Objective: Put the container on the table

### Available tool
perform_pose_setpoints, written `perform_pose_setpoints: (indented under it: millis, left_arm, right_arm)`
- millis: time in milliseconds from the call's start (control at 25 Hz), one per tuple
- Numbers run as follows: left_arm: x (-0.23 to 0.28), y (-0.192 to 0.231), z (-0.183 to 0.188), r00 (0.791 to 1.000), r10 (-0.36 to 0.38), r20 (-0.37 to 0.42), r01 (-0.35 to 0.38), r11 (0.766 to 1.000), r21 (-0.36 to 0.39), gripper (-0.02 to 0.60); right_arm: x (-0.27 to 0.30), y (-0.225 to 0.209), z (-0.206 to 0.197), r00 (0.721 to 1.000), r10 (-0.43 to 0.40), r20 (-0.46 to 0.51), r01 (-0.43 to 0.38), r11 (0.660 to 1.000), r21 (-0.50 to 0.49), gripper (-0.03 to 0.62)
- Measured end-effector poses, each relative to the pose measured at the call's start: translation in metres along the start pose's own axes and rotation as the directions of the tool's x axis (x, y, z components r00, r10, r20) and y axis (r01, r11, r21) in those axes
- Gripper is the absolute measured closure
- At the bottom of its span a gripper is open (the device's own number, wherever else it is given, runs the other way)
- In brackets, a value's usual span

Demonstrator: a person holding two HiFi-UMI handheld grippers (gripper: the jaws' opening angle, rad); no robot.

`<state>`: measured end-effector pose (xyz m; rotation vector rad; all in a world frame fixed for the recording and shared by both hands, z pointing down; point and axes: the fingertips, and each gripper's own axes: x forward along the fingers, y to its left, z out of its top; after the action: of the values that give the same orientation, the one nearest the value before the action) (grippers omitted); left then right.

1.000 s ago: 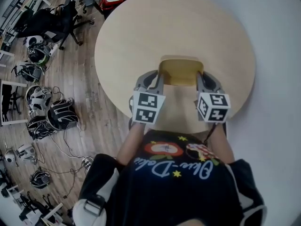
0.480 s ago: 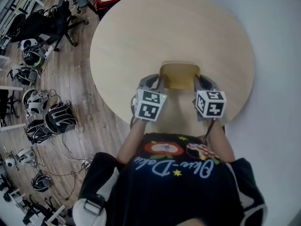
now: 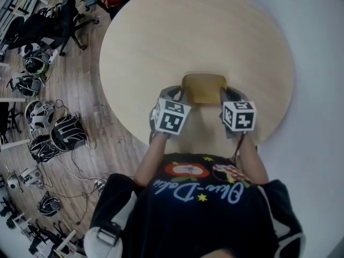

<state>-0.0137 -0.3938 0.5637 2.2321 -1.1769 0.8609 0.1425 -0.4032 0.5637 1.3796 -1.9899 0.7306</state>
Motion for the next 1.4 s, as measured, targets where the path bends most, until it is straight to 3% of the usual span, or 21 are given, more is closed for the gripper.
perform_pose_setpoints:
  millis: [360,920,1200,1400]
  left_arm:
    - [0.011,0.005,0.000,0.999,-0.028,-0.042,0.026,0.999,-0.030,0.550]
    - [0.027,0.014,0.001,0.996,-0.042,-0.081,0.038,0.998,-0.045,0.500]
    - [0.031,0.017,0.000,0.997,-0.031,-0.078,0.027,0.998,-0.059,0.500]
    - [0.033,0.019,-0.002,0.997,-0.024,-0.070,0.019,0.997,-0.071,0.468]
  right_arm:
    - [0.012,-0.004,-0.002,0.998,0.044,-0.042,-0.041,0.997,0.059,0.565]
    - [0.028,-0.006,0.001,0.997,0.057,-0.057,-0.053,0.997,0.062,0.556]
    - [0.031,-0.005,0.000,0.997,0.056,-0.058,-0.052,0.996,0.068,0.545]
    - [0.034,-0.003,-0.001,0.997,0.060,-0.049,-0.056,0.995,0.079,0.520]
